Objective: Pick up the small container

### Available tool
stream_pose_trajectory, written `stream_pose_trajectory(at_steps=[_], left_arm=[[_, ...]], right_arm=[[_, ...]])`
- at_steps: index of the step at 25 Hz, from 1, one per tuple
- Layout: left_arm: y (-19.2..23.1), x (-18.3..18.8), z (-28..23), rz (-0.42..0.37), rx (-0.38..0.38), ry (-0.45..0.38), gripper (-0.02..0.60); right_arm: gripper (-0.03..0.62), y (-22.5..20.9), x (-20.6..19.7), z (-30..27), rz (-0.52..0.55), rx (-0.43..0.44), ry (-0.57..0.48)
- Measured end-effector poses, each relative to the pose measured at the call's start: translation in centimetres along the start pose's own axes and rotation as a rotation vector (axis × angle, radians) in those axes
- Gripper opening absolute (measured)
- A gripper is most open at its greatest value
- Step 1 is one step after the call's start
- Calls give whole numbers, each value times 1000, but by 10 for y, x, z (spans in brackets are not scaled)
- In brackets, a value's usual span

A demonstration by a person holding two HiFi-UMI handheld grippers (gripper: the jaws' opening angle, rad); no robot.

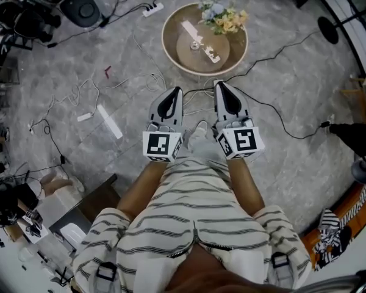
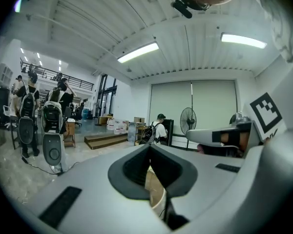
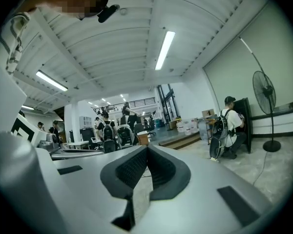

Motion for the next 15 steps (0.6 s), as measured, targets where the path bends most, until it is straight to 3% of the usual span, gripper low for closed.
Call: stream_pose_trajectory(at_steps=[15], left_arm=[[34,-46,-95,17,-38,96,0]], right_arm=[[9,-62,-31,-87,-35,-50,85]])
Point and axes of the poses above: the fingertips, and each gripper's own axes: z backward along the fingers, y to its left, x out of its top, the point moved 5 cm from there along z, backward along the fingers, and after that the axes turned 11 degrees about -z, right-handed, at the moved point
